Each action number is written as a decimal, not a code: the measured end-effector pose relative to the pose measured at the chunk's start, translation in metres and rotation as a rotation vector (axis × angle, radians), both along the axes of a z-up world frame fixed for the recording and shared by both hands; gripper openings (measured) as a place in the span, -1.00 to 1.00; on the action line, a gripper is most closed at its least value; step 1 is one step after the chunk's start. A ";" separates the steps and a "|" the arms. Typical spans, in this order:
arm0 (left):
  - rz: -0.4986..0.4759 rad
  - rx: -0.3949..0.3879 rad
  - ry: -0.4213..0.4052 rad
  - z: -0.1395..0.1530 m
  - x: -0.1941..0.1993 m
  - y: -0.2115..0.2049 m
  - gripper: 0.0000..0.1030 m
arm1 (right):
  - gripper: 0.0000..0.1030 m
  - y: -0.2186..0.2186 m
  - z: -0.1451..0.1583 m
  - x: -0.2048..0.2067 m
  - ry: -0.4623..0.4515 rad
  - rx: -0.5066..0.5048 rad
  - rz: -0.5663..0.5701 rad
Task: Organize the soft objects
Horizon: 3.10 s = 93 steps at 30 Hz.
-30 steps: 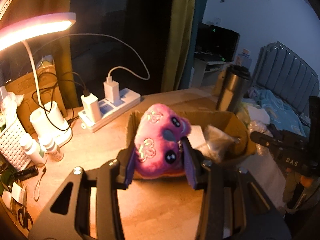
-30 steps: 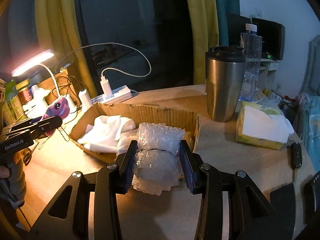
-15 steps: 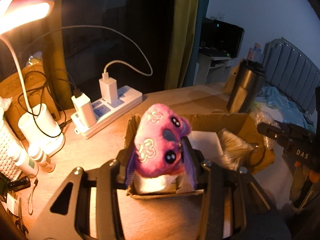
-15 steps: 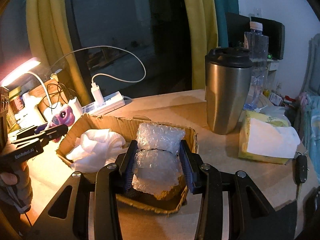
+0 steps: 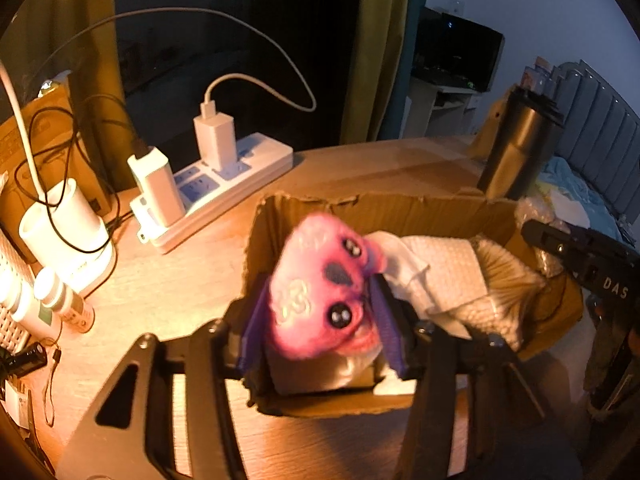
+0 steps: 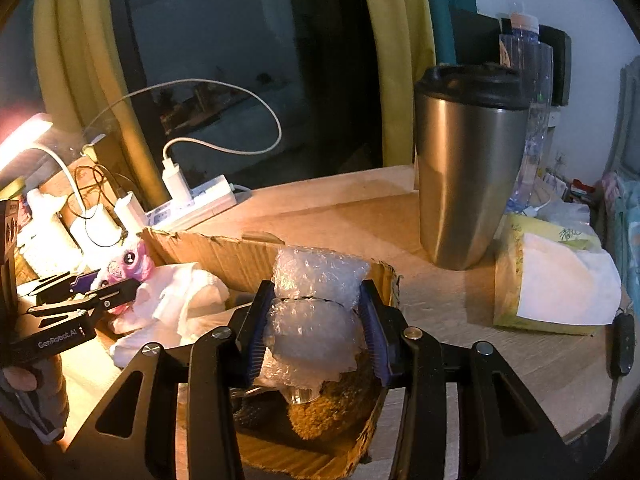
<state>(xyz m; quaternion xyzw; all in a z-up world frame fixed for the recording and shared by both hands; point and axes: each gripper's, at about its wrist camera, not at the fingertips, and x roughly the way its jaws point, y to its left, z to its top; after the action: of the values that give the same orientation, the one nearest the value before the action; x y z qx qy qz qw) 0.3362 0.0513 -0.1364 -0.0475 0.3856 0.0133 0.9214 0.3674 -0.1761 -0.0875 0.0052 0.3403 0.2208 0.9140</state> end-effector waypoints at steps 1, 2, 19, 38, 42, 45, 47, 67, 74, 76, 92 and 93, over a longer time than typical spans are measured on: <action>-0.001 0.007 0.000 0.000 0.000 -0.001 0.02 | -0.01 0.001 -0.001 0.001 0.003 -0.002 -0.001; -0.005 0.010 -0.001 0.000 0.000 -0.002 0.02 | 0.03 0.001 -0.003 0.001 0.006 -0.004 -0.002; 0.000 0.010 -0.048 0.019 -0.021 0.005 0.20 | 0.07 0.008 0.005 -0.008 -0.009 -0.007 -0.005; -0.035 -0.003 -0.122 0.048 -0.071 -0.005 0.23 | 0.08 0.019 0.029 -0.056 -0.057 -0.023 0.012; -0.043 -0.012 -0.145 0.057 -0.083 -0.007 0.26 | 0.09 0.022 0.036 -0.068 -0.073 -0.026 0.015; -0.050 -0.016 -0.166 0.064 -0.093 -0.010 0.32 | 0.11 0.023 0.042 -0.080 -0.087 -0.029 0.015; -0.056 -0.019 -0.182 0.069 -0.100 -0.011 0.35 | 0.12 0.024 0.046 -0.086 -0.097 -0.030 0.015; -0.090 -0.015 -0.359 0.134 -0.179 -0.025 0.80 | 0.19 0.024 0.102 -0.172 -0.241 -0.045 0.007; -0.097 0.018 -0.412 0.159 -0.206 -0.032 0.83 | 0.59 0.019 0.124 -0.204 -0.298 -0.039 -0.003; -0.099 0.026 -0.425 0.165 -0.213 -0.034 0.85 | 0.65 0.019 0.130 -0.213 -0.315 -0.050 -0.013; -0.032 0.080 -0.515 0.190 -0.282 -0.038 0.86 | 0.66 0.015 0.170 -0.291 -0.439 -0.057 -0.056; -0.033 0.081 -0.524 0.191 -0.286 -0.038 0.86 | 0.66 0.015 0.170 -0.296 -0.443 -0.059 -0.055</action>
<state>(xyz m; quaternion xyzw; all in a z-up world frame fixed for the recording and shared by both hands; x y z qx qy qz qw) 0.0500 0.0137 0.0545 -0.0064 0.1335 0.0010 0.9910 0.0717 -0.1614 0.0830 -0.0609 0.1371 0.1816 0.9719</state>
